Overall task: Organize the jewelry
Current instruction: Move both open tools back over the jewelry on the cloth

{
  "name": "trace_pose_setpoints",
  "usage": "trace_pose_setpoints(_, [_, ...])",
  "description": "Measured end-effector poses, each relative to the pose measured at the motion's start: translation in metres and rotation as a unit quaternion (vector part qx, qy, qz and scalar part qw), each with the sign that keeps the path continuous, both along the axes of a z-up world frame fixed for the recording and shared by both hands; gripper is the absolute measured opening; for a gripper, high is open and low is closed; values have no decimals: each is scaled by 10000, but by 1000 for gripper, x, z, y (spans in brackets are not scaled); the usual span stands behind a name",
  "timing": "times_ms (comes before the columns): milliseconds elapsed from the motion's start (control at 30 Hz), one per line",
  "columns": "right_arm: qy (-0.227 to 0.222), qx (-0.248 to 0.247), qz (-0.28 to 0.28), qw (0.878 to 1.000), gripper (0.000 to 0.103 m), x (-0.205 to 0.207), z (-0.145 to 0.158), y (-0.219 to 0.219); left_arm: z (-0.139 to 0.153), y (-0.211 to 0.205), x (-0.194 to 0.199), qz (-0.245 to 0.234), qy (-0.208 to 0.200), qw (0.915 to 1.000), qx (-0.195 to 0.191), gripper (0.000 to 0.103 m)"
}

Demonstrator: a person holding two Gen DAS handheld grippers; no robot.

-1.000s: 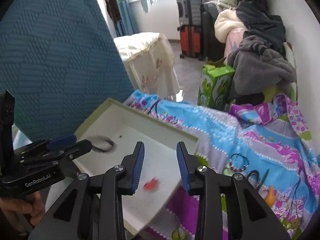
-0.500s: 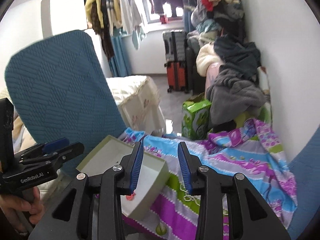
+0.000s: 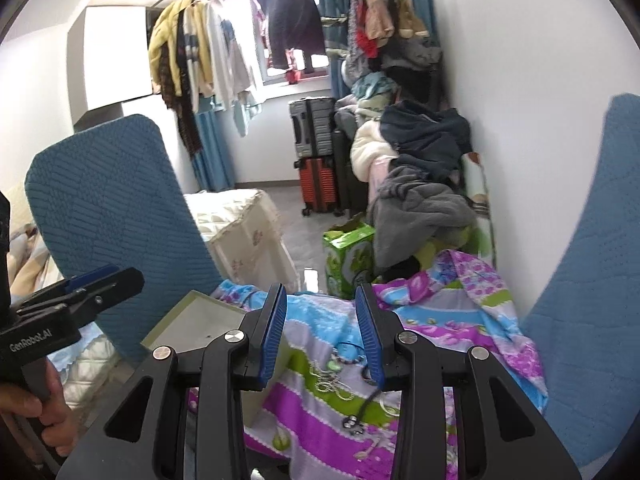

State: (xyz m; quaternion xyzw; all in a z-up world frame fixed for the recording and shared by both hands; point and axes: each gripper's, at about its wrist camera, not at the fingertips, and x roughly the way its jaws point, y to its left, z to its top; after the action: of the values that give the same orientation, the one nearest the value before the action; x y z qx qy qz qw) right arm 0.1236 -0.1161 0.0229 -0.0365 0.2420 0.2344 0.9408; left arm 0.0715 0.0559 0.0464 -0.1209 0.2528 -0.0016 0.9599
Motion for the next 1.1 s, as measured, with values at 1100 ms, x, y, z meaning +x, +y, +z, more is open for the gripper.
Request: trace_pose_setpoints(1100, [638,-65,-671,9957,34,29,-122,-108,-99,-76,43,-587,637,9956,-358,69])
